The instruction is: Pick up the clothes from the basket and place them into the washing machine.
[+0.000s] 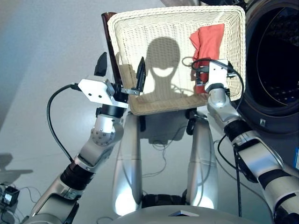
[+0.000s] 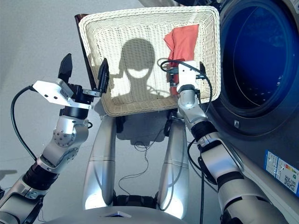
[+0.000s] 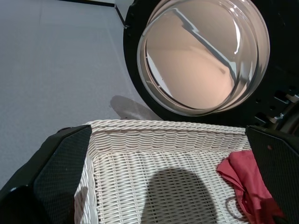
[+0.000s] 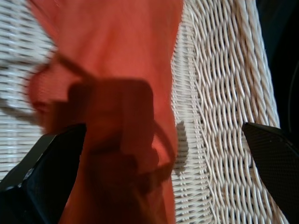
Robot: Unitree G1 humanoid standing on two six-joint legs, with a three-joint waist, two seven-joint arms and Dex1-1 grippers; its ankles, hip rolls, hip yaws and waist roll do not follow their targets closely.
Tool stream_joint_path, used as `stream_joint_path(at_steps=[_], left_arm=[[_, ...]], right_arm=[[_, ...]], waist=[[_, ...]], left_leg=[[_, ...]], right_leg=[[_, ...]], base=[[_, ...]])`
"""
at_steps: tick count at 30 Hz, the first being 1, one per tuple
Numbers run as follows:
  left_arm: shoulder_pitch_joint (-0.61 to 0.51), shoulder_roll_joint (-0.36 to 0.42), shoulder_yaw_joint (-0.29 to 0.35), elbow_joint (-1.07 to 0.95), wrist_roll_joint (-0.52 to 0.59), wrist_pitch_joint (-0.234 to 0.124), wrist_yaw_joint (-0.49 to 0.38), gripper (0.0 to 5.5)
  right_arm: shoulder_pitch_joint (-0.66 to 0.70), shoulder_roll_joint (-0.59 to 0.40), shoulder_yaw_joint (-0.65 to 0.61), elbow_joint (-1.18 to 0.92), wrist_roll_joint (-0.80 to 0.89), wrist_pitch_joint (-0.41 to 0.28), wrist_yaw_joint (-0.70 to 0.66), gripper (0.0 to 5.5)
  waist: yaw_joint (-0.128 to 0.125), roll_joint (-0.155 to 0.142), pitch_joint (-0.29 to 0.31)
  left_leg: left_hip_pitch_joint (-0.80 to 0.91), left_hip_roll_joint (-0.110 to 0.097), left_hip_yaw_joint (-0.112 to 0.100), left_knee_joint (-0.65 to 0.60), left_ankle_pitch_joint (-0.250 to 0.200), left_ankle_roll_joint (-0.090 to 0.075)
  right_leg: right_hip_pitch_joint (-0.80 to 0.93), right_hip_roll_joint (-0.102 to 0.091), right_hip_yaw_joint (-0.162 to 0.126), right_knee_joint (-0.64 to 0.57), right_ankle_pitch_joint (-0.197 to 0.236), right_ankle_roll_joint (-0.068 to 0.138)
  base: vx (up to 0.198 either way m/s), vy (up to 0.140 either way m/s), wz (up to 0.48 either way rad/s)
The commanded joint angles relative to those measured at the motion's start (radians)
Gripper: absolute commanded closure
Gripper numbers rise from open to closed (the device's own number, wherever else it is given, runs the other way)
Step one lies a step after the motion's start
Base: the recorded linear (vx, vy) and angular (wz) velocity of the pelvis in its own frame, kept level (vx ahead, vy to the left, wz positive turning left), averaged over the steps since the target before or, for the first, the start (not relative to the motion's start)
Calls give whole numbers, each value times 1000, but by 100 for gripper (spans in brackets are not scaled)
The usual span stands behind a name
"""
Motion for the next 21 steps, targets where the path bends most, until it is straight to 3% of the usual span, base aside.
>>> stream_joint_path(at_steps=[1,9,10,11,12,21], left_arm=[[-26,-21,-52,-123,-20,-57,-40,0],[-24,-17,-59,-117,-9,-39,-63,0],[-24,-23,-59,-116,-19,-39,-66,0],[-25,-26,-60,-114,-22,-38,-67,0],[-26,-26,-60,-114,-22,-38,-67,0],[-39,-31,-67,-99,-20,-32,-85,0]], right_arm=[[-31,-15,-42,78,118,-16,63,0],[-38,10,-76,163,184,6,118,0],[-30,11,-81,164,202,7,131,334],[-29,12,-84,163,210,5,132,475],[-29,12,-84,164,210,5,133,544],[-18,0,-67,157,237,20,189,550]], waist=[[23,102,-17],[41,125,-17],[41,127,-17],[40,127,-17],[41,127,-17],[37,123,-17]], left_leg=[[18,-13,26,-105,58,-18],[-16,-13,20,-59,49,-19],[-20,-12,19,-57,50,-19],[-21,-13,18,-56,51,-19],[-21,-13,18,-56,51,-19],[-4,-13,20,-83,61,-20]], right_leg=[[-17,14,-28,88,-96,-54],[-50,16,-40,134,-111,-54],[-54,13,-45,136,-110,-53],[-55,14,-44,137,-110,-53],[-55,14,-44,138,-110,-53],[-46,12,-43,124,-107,-57]], base=[[0,0,0],[0,0,0],[0,0,0],[0,0,0],[0,0,0],[0,0,0]])
